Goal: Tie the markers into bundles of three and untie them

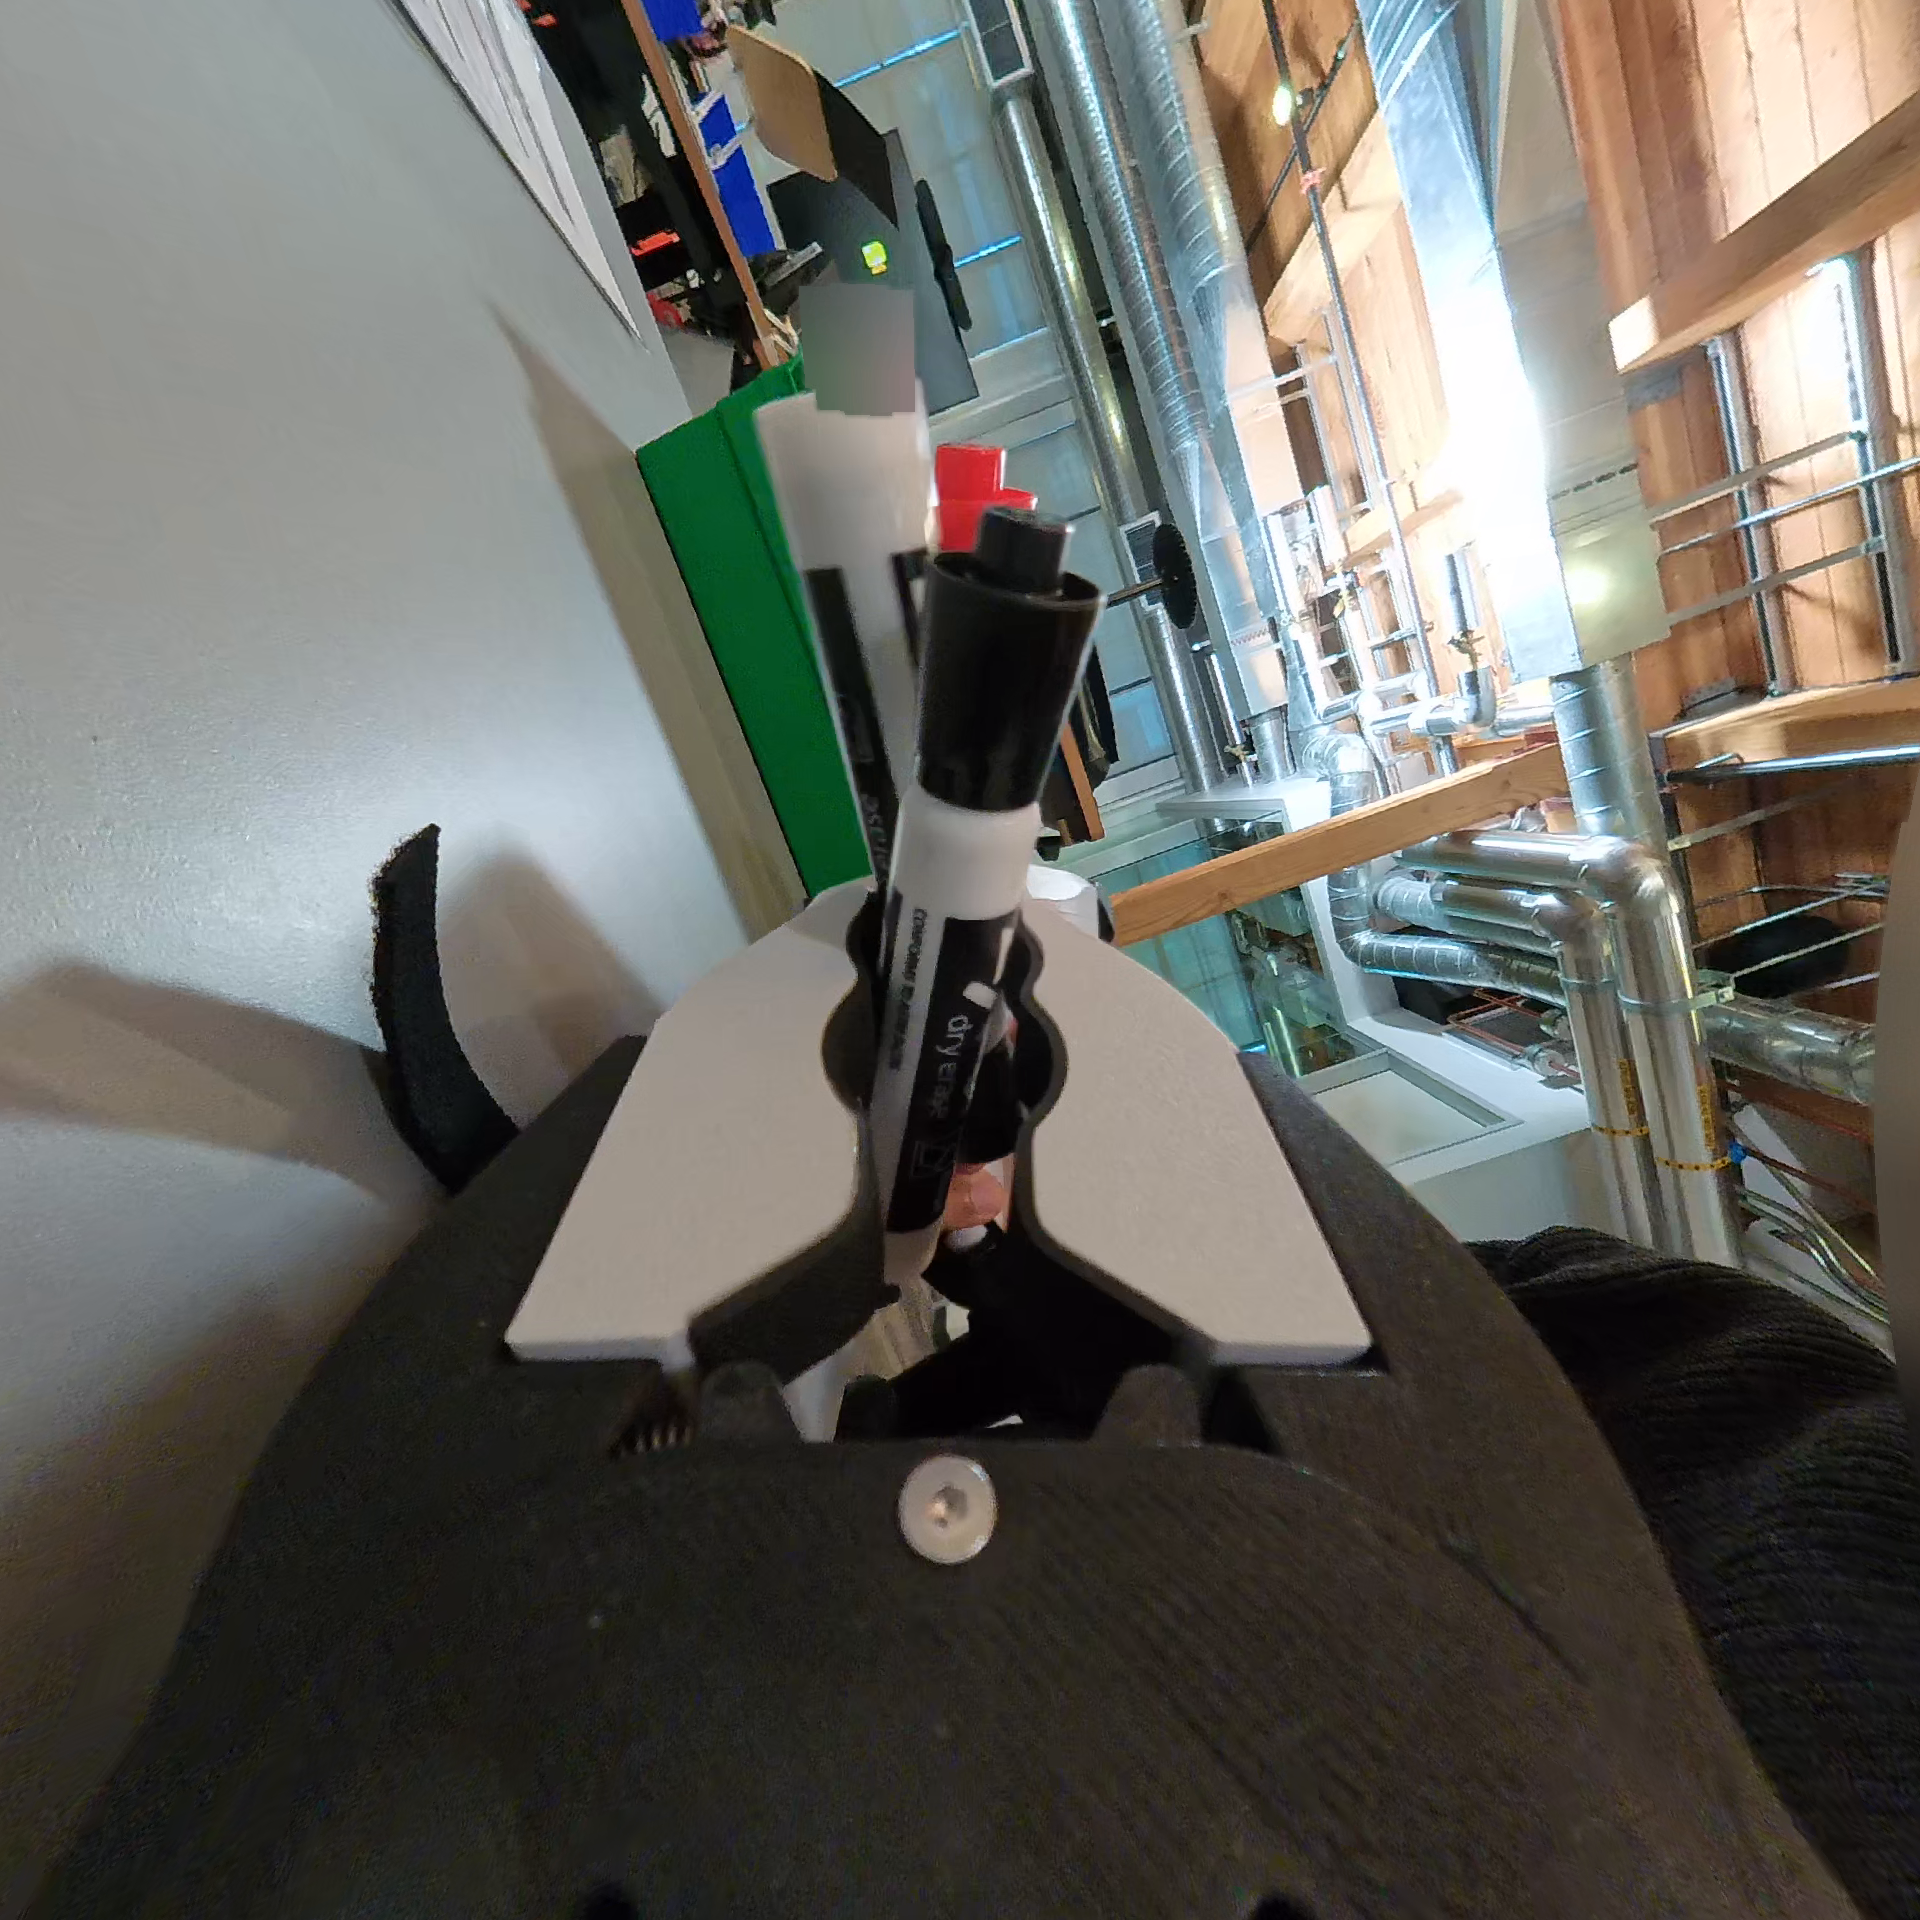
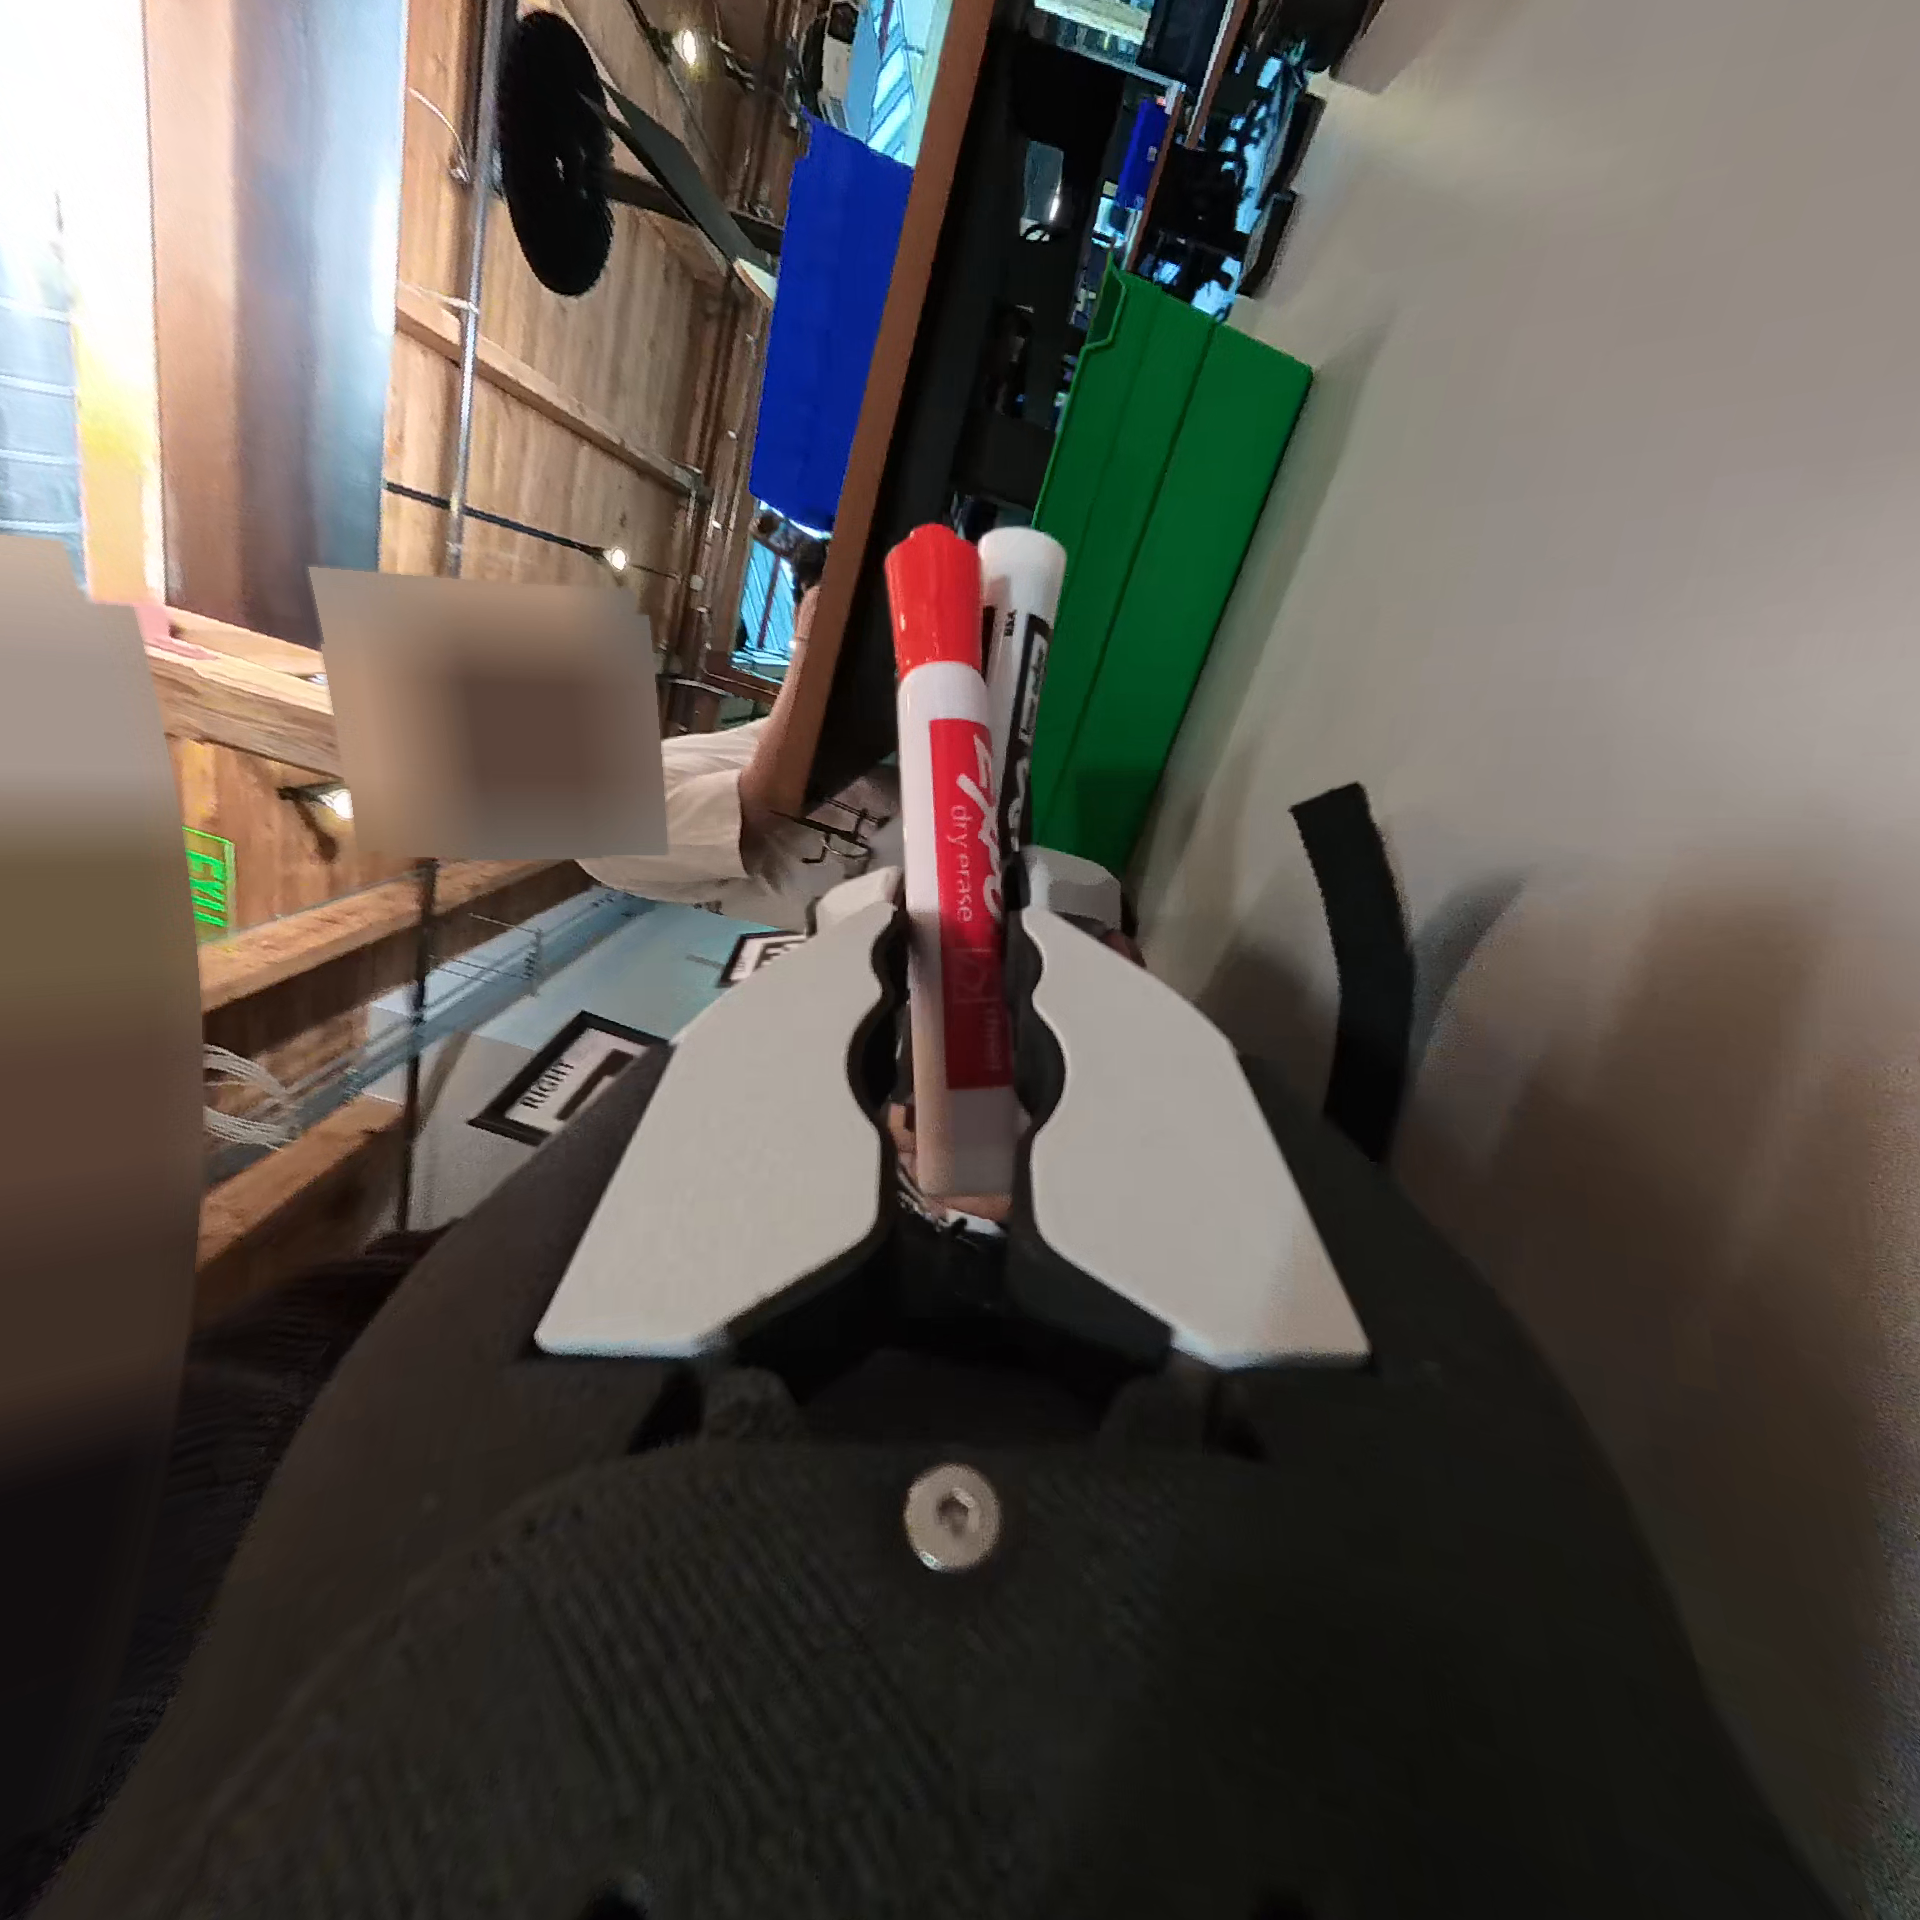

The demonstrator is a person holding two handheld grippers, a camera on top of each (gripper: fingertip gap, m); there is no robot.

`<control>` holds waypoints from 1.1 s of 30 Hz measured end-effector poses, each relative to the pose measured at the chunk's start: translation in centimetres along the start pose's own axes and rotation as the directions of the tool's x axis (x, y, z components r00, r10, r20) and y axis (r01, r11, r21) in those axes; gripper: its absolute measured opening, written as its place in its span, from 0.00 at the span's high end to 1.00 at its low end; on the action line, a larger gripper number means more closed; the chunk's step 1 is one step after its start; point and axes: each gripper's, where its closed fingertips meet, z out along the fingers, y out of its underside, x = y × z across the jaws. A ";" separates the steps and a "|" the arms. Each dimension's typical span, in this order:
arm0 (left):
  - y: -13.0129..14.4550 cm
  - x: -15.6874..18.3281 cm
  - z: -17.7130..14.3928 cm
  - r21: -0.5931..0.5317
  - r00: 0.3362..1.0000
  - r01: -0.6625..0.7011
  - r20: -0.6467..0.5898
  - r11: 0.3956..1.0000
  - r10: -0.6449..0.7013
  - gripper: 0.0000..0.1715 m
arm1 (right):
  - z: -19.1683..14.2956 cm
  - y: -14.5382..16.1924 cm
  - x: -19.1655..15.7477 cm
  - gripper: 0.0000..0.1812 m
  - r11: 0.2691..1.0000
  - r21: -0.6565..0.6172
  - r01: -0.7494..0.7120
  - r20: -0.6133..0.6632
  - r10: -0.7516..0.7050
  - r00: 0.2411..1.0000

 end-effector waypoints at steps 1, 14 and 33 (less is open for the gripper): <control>0.0 0.0 0.0 0.001 1.000 -0.004 0.004 1.000 0.004 0.88 | 0.0 -0.1 0.0 0.90 1.000 -0.001 0.015 -0.008 -0.015 1.000; -0.9 -0.2 -0.5 0.027 0.999 -0.022 0.027 0.999 0.021 0.89 | -1.2 -1.8 -0.4 0.90 0.993 0.062 0.100 -0.024 -0.099 0.995; -2.2 0.1 -1.1 0.071 0.998 0.055 -0.029 0.996 -0.053 0.89 | -5.5 -6.7 -6.7 0.90 0.473 0.123 0.872 -0.492 -0.735 0.468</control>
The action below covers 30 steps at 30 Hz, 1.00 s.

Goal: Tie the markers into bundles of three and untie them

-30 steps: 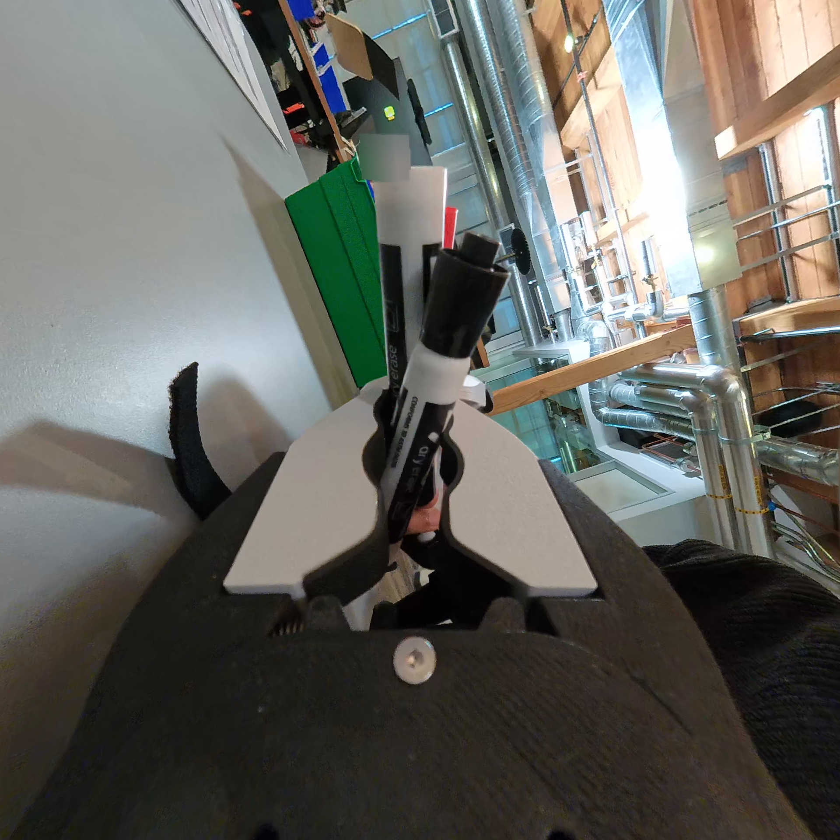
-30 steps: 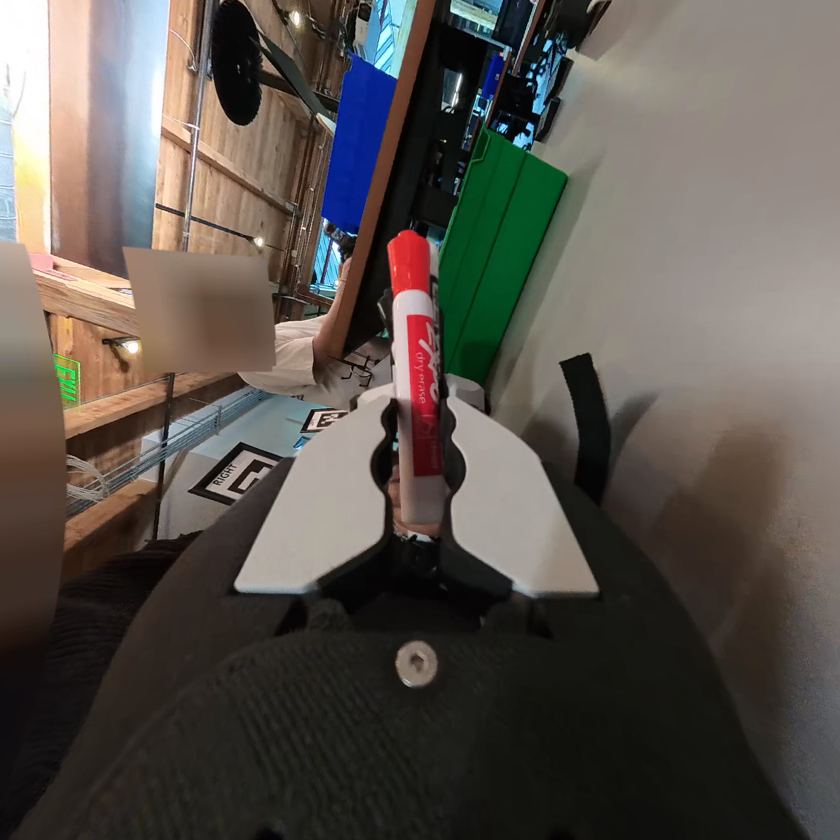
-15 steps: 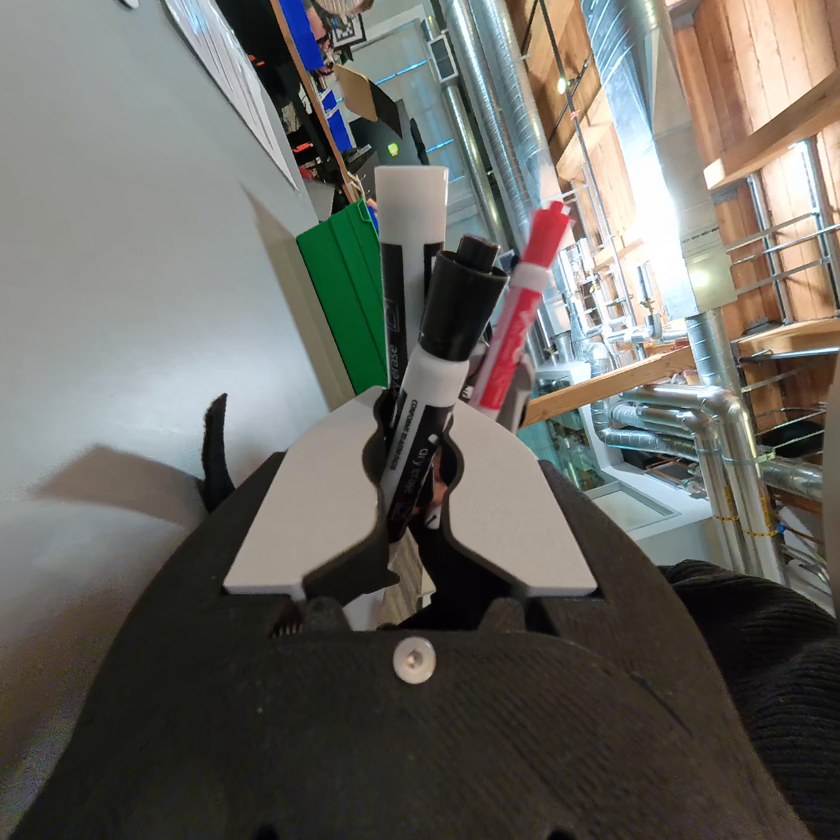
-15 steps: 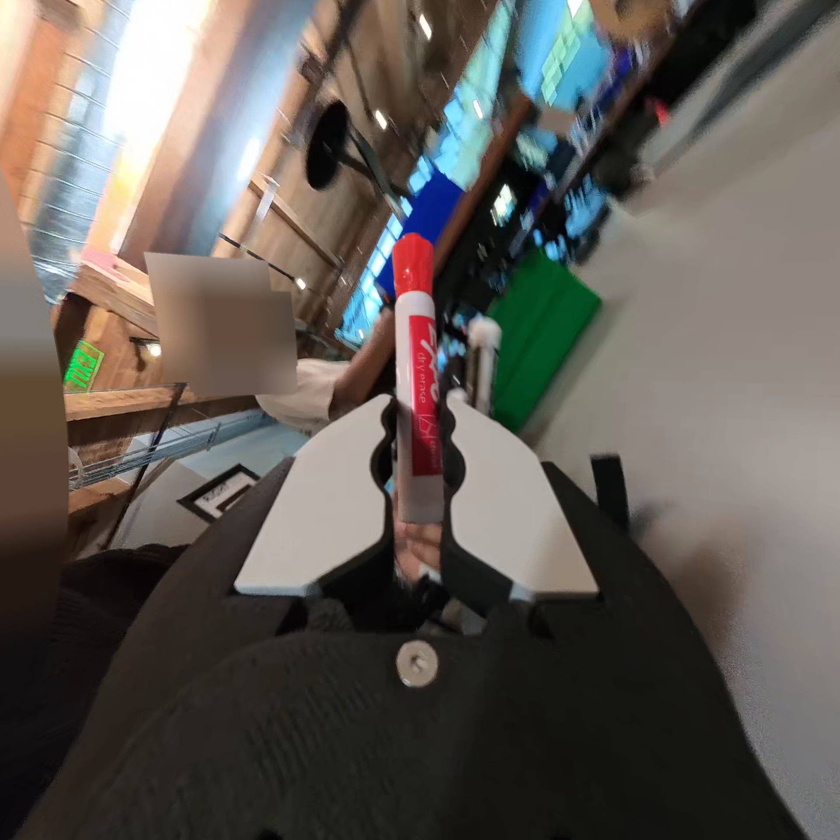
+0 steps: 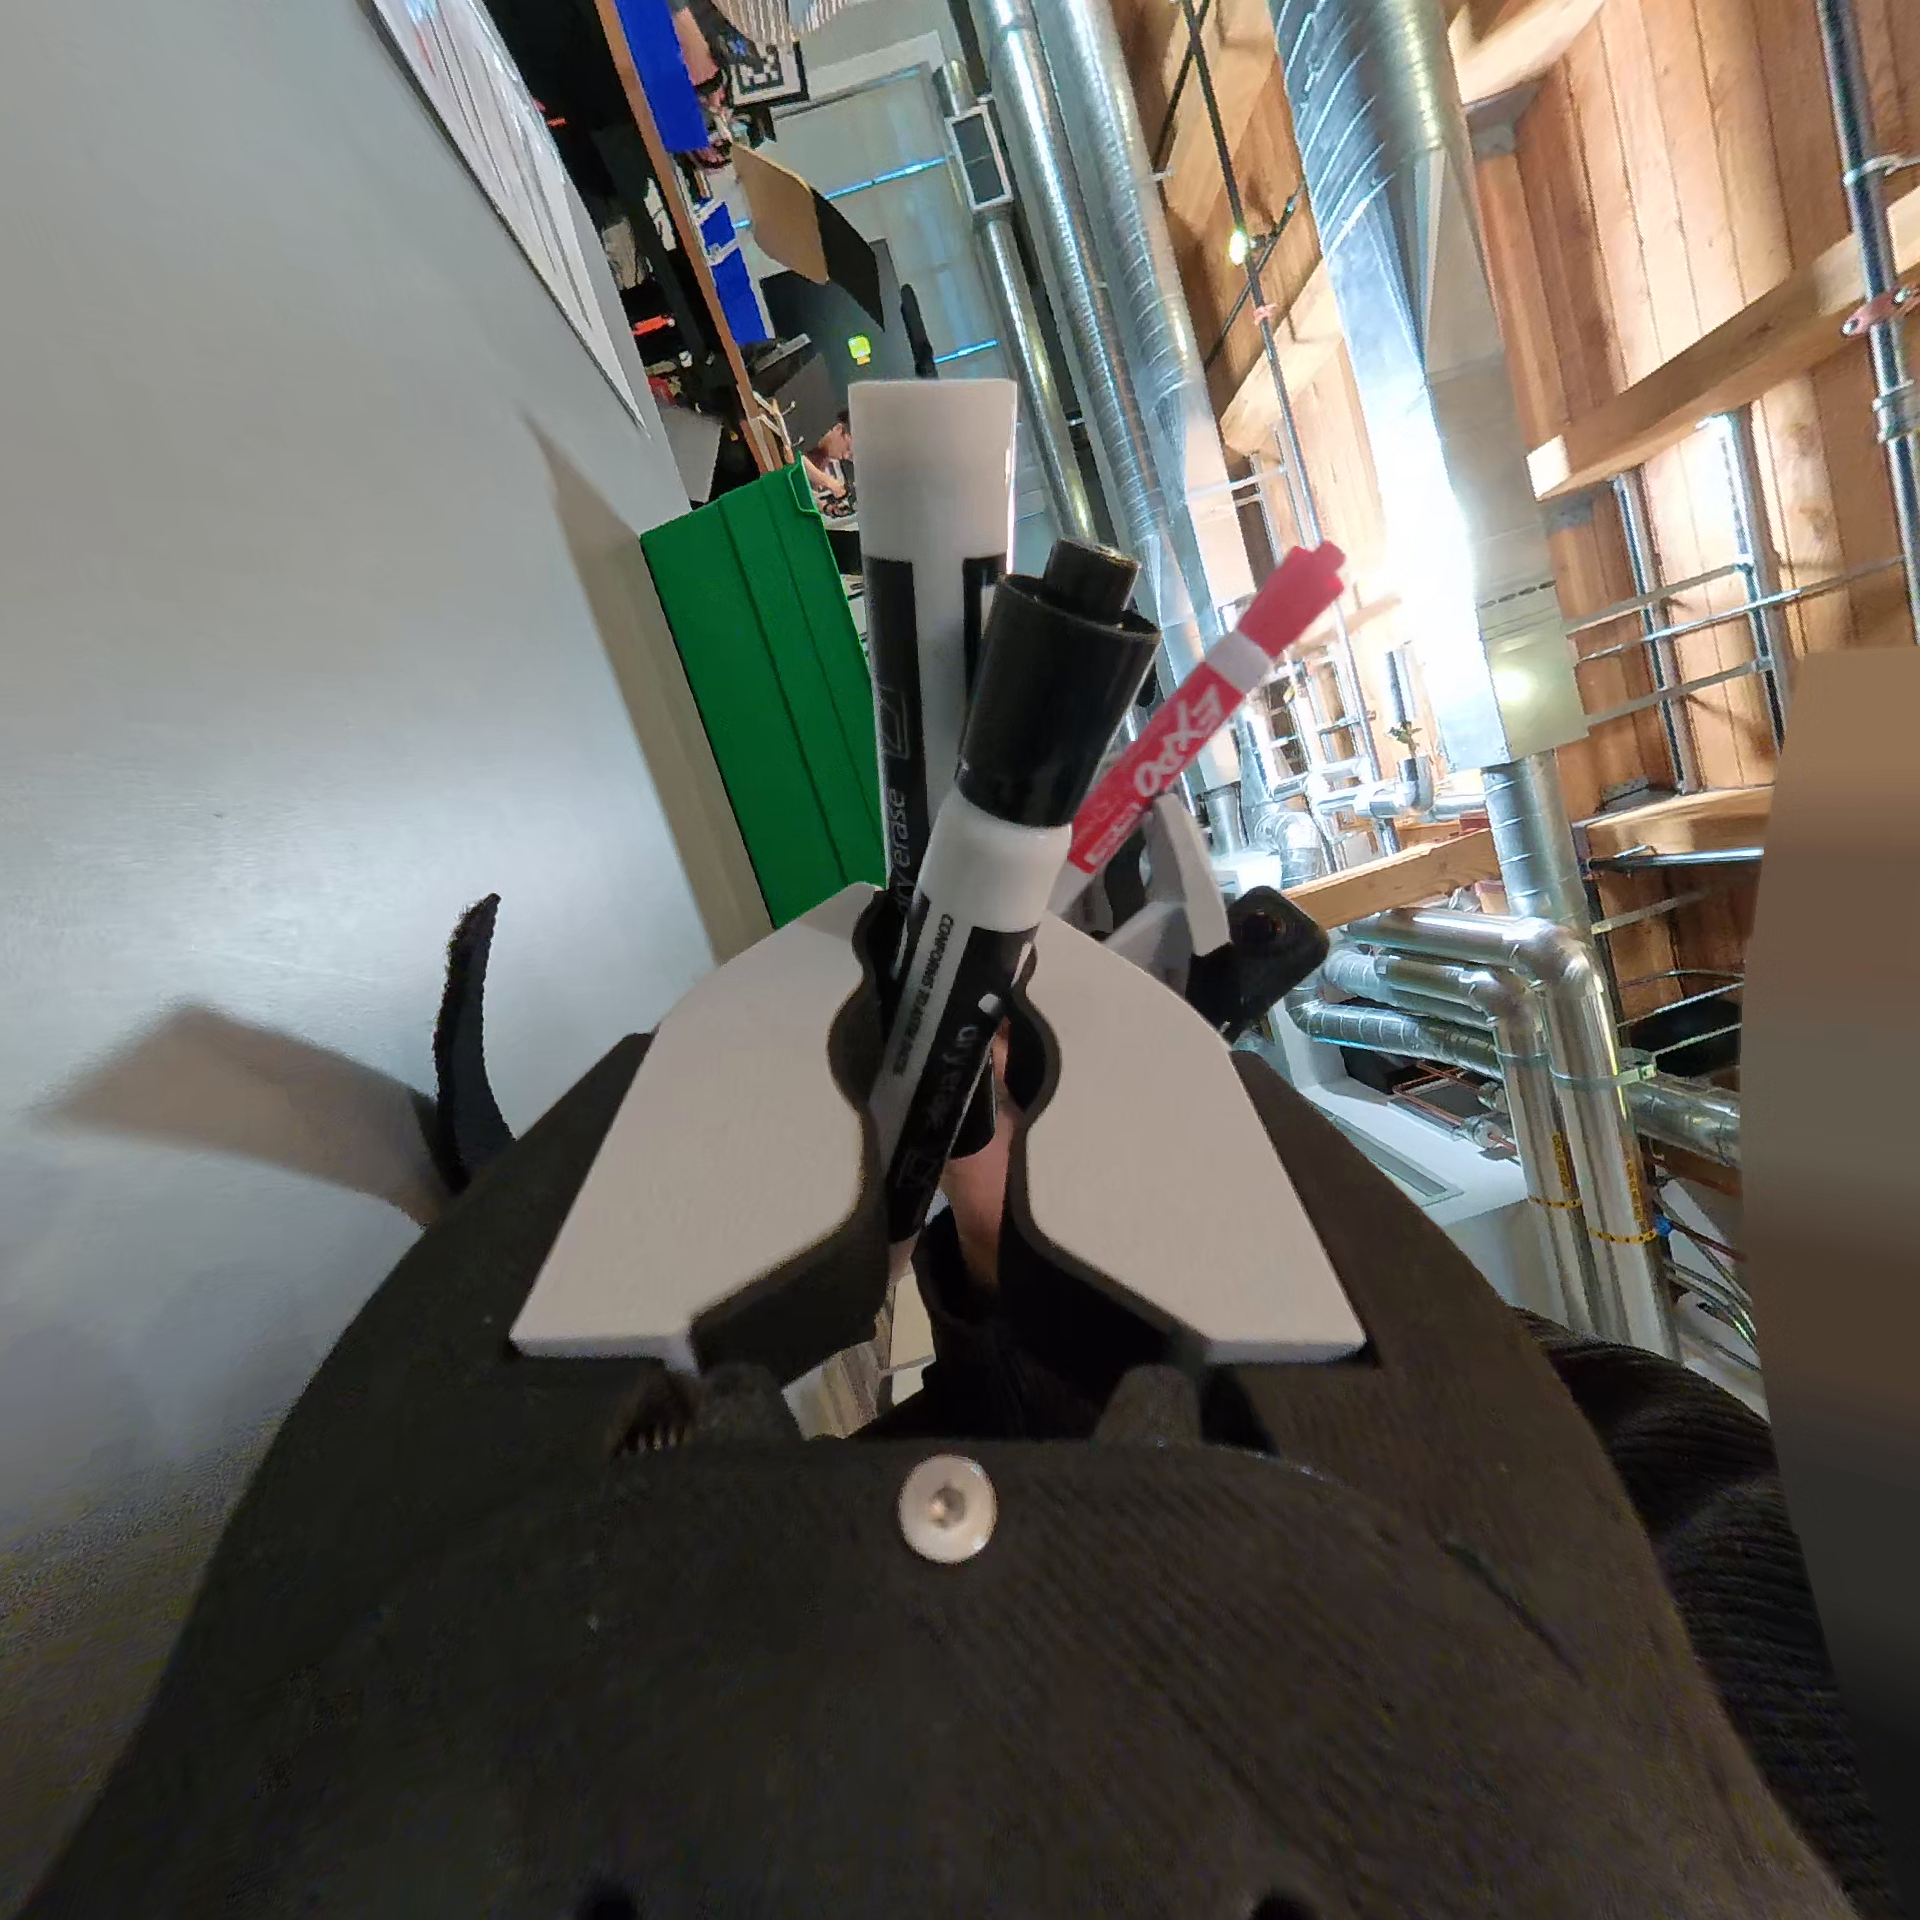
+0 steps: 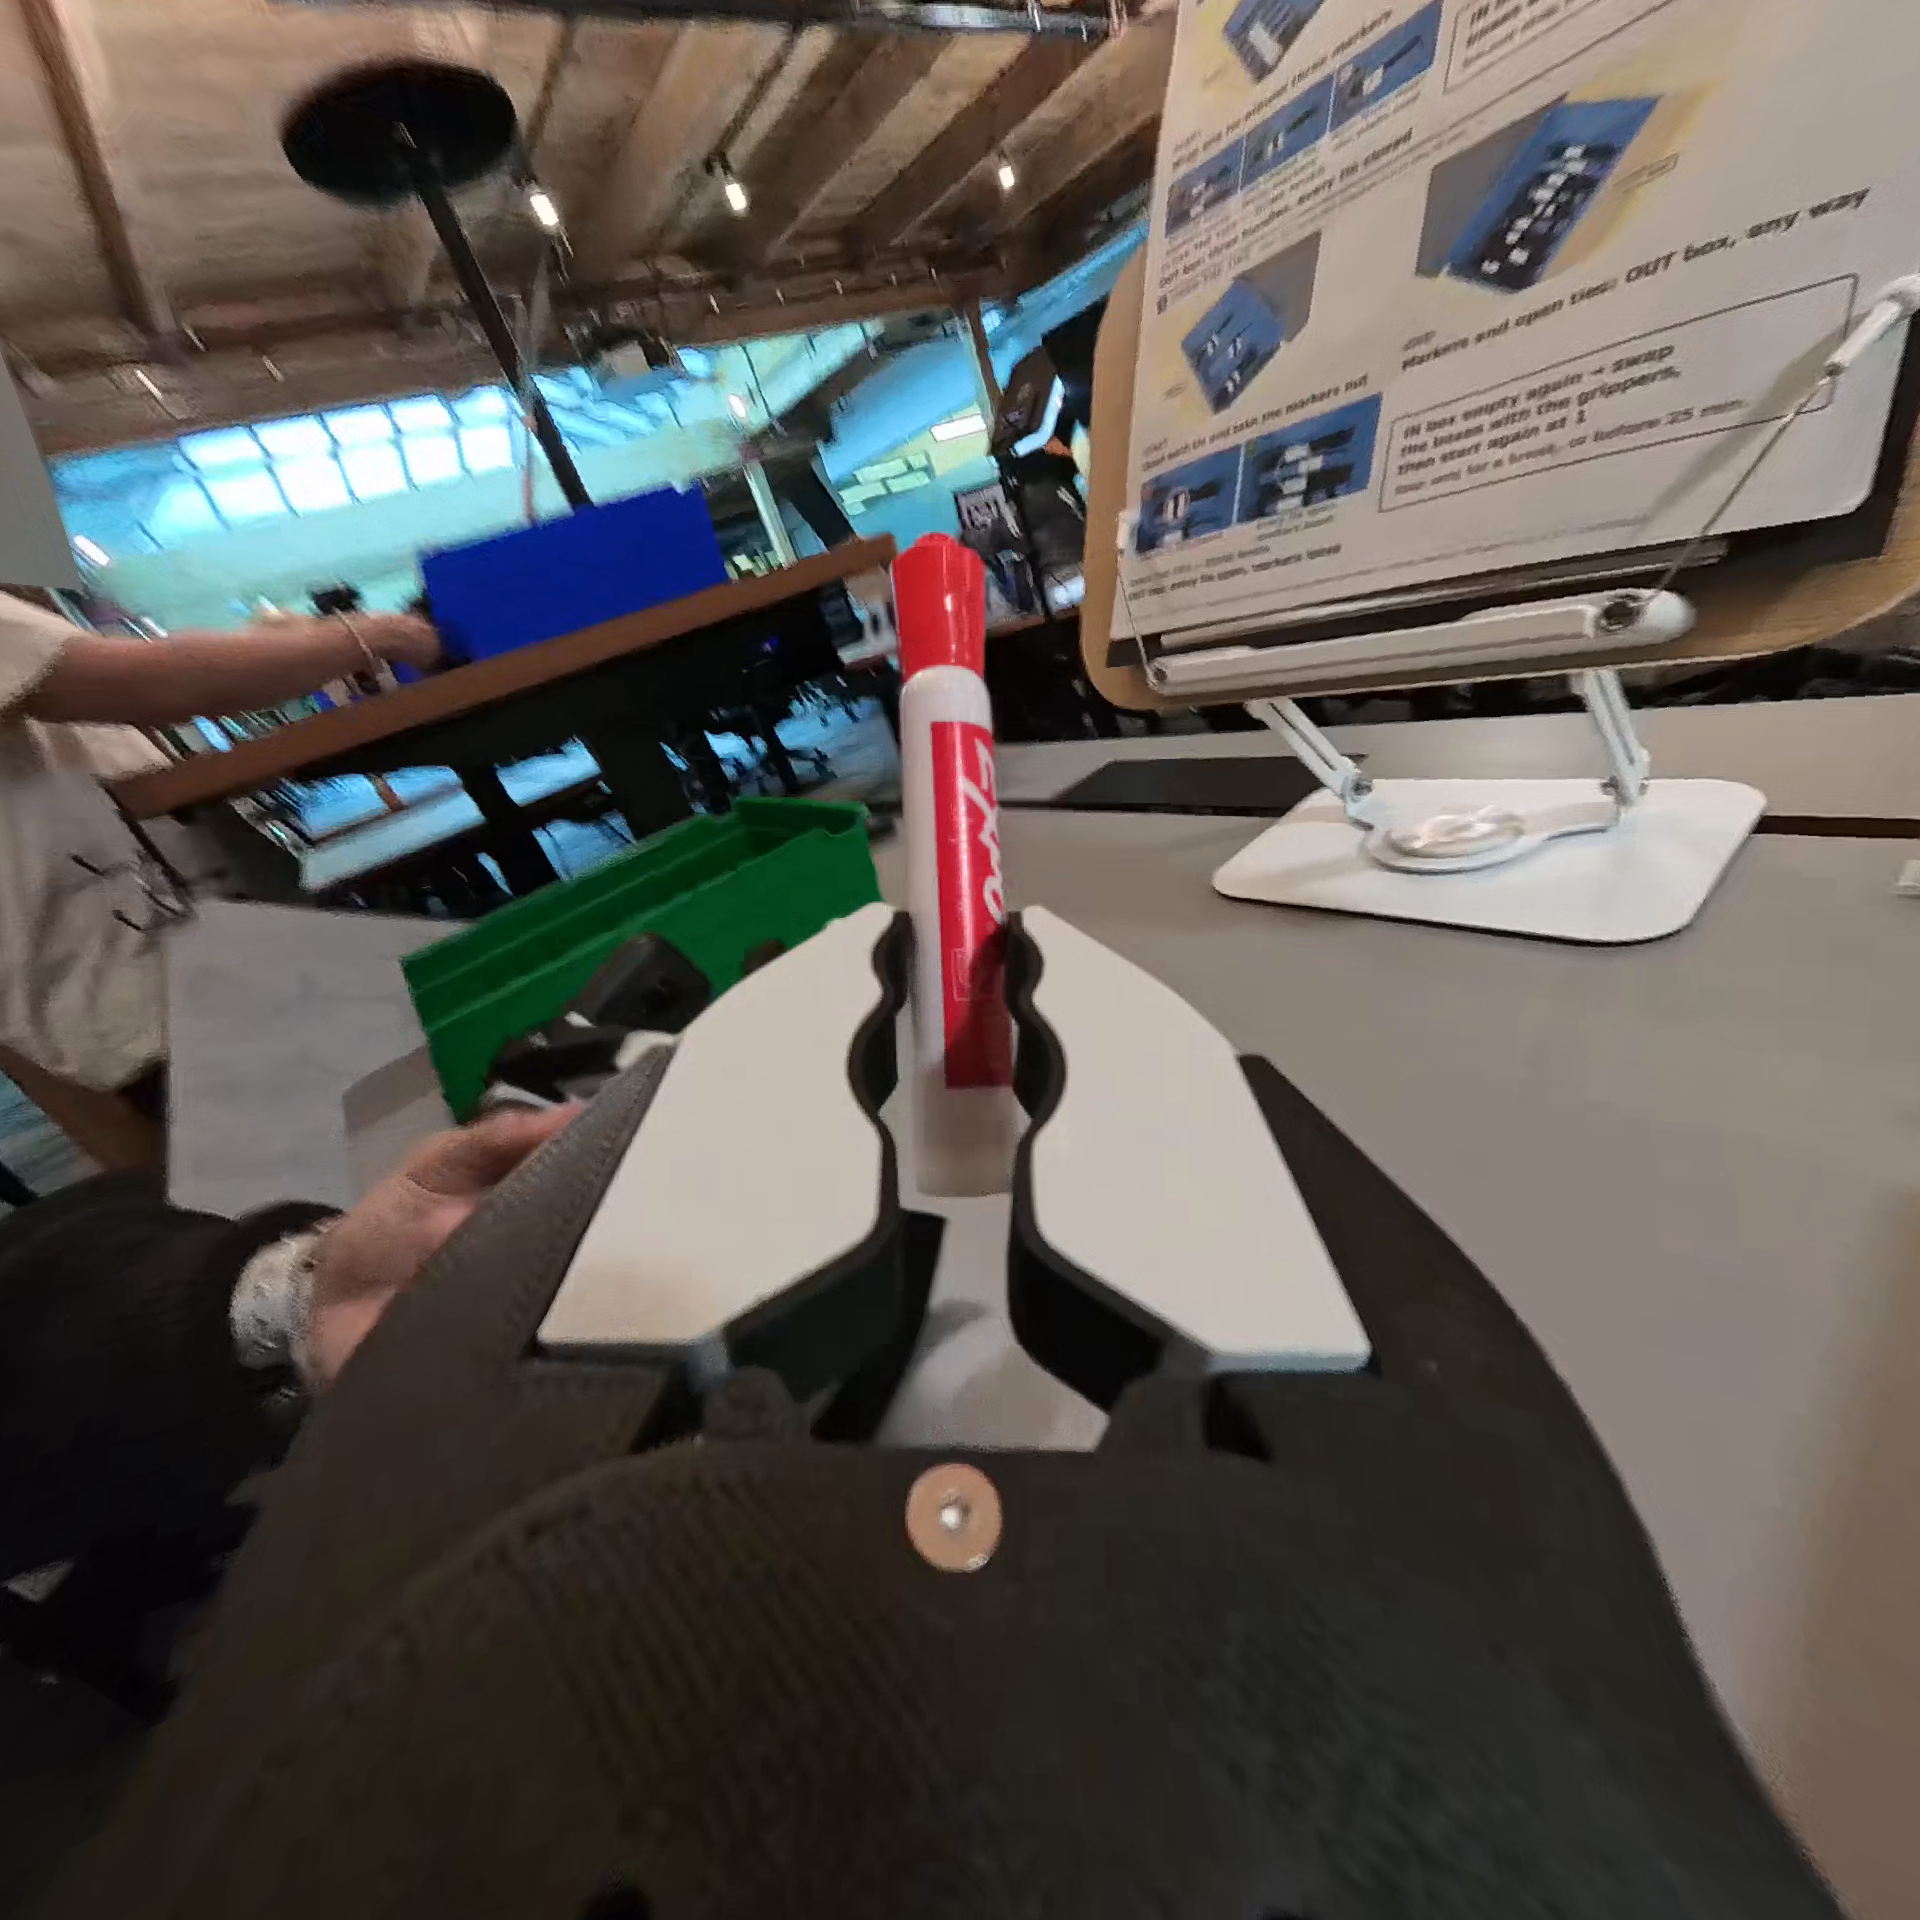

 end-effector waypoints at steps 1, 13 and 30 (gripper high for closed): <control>0.0 0.0 0.0 -0.002 1.000 0.001 -0.001 1.000 -0.001 0.89 | 0.1 0.4 0.3 0.90 0.998 -0.040 0.047 -0.037 -0.048 0.998; 0.4 0.2 0.1 -0.021 1.000 0.005 -0.009 1.000 -0.005 0.89 | 1.1 5.1 2.7 0.90 0.872 -0.366 0.325 -0.180 -0.409 0.895; 0.9 0.2 0.2 -0.043 1.000 0.006 -0.005 0.999 -0.006 0.89 | 0.6 4.6 3.0 0.90 0.819 -0.359 0.447 -0.238 -0.544 0.805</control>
